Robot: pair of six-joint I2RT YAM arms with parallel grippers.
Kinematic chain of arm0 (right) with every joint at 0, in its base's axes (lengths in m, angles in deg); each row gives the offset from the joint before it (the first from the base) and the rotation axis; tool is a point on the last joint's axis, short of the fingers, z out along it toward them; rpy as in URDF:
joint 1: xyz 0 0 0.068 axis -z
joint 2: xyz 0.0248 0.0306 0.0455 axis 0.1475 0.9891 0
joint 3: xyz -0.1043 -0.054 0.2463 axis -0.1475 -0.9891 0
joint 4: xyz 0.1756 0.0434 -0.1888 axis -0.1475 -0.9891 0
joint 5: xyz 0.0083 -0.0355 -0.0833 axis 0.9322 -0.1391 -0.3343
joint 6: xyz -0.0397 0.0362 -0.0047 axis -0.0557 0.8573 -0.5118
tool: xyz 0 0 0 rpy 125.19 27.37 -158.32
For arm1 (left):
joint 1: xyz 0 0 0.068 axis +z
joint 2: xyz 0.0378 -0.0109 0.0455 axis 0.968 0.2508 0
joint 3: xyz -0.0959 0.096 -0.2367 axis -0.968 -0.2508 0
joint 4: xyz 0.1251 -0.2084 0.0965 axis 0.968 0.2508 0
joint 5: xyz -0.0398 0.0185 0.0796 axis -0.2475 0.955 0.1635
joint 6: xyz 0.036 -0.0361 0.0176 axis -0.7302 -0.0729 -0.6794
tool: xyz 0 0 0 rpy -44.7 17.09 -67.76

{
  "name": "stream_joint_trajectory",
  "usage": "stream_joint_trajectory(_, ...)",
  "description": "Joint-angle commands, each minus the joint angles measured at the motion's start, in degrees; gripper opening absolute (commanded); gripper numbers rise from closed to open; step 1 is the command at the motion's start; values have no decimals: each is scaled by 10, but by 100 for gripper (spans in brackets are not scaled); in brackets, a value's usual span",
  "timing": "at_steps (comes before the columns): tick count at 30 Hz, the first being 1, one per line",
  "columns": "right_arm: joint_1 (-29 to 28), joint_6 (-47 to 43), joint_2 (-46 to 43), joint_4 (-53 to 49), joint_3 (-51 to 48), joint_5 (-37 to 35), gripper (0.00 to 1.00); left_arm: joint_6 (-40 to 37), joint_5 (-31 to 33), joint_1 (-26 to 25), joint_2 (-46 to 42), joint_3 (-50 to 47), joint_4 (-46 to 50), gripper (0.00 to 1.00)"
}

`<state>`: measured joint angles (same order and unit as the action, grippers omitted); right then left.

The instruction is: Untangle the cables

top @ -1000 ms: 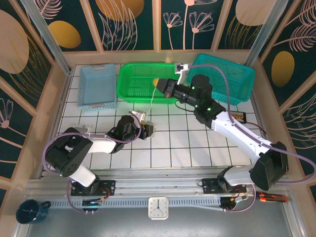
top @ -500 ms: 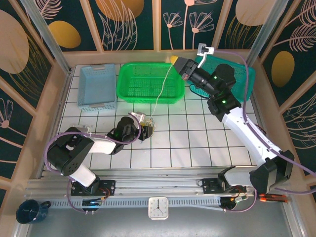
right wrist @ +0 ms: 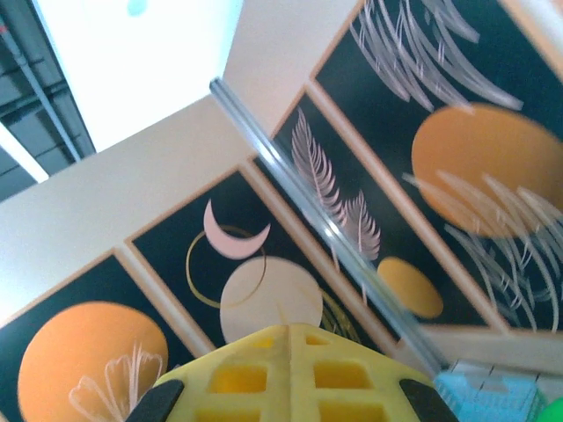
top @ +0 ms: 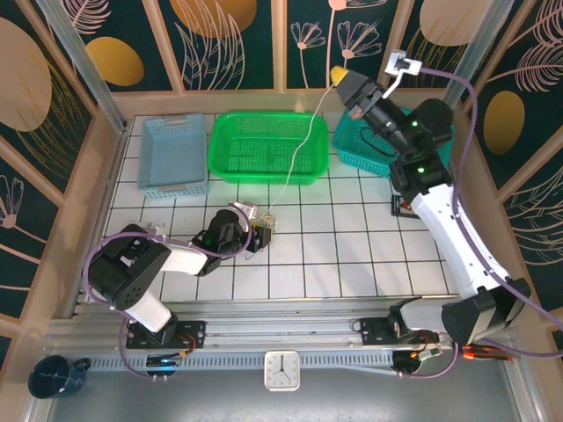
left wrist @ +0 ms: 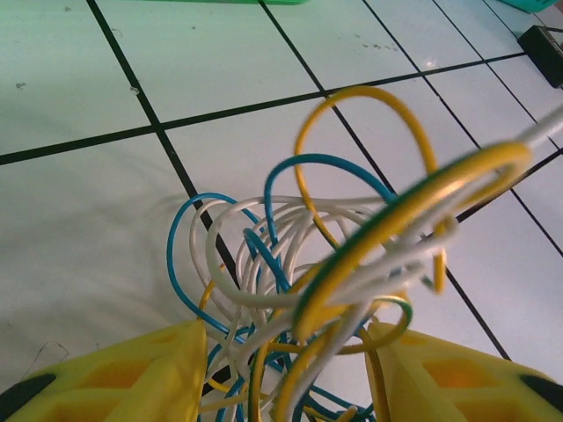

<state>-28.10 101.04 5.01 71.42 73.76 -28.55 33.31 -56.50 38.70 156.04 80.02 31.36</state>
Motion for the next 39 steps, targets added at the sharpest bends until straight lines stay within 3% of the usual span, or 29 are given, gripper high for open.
stream_joint_trajectory(1, 29, -9, -5, 36, 40, -13, 0, 6, -6, -3, 6, -5, -19, 50)
stream_joint_trajectory(11, 96, -14, -4, 65, 74, -54, 0, 9, -5, -3, -10, -13, -19, 51)
stream_joint_trajectory(15, 110, -28, 7, 60, 73, -72, 0, 18, -11, -2, -30, -11, -17, 55)
stream_joint_trajectory(24, 122, -43, 34, 74, 31, -102, 0, 55, -33, -2, -100, 28, 15, 90)
stream_joint_trajectory(25, 122, -42, 41, 78, 28, -103, 0, 59, -35, -3, -107, 34, 19, 99)
stream_joint_trajectory(31, 124, -55, 84, 95, 32, -124, 0, 72, -25, -2, -138, 63, 47, 99)
stream_joint_trajectory(39, 133, -143, 182, 78, 111, -188, 0, 71, -18, -2, -146, 102, 79, 99)
